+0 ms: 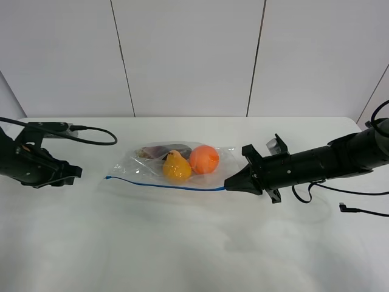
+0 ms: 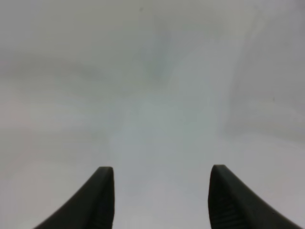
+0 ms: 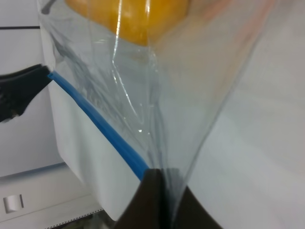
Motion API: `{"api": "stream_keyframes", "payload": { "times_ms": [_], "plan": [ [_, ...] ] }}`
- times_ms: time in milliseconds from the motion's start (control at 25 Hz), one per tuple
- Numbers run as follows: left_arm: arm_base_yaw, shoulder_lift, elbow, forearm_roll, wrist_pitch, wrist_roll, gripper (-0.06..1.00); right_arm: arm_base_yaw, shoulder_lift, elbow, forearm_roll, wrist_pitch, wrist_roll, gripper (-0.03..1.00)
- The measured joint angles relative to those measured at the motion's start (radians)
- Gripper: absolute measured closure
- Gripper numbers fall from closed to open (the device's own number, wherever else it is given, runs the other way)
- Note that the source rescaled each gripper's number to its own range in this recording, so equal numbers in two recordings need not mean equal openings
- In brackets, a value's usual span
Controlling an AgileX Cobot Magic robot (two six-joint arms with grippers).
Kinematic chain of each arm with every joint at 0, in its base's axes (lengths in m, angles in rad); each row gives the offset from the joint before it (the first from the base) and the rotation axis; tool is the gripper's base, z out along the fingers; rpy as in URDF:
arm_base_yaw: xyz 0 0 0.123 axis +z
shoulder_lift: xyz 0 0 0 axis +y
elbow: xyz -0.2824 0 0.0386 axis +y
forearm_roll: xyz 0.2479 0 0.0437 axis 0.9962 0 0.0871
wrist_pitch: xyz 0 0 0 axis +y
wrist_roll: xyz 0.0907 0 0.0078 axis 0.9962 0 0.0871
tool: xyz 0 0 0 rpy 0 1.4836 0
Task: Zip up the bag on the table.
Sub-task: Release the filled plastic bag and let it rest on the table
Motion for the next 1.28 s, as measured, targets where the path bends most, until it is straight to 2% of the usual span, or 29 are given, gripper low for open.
{"api": "stream_keyframes", "payload": {
  "times_ms": [320, 560, 880, 1280],
  "plan": [
    [0.000, -0.258, -0.070, 0.000, 0.270, 0.000, 0.19, 0.000, 0.000, 0.000, -0.006, -0.031, 0.000, 0.97],
    [0.000, -0.514, -0.077, 0.000, 0.367, 0.002, 0.19, 0.000, 0.000, 0.000, -0.022, -0.039, 0.000, 0.97],
    [0.000, -0.894, -0.077, 0.000, 0.468, 0.065, 0.19, 0.000, 0.000, 0.000, -0.036, -0.040, 0.000, 0.97],
    [0.000, -1.236, -0.077, 0.000, 0.674, -0.020, 0.19, 0.000, 0.000, 0.000, -0.044, -0.040, 0.000, 0.97]
  ]
}}
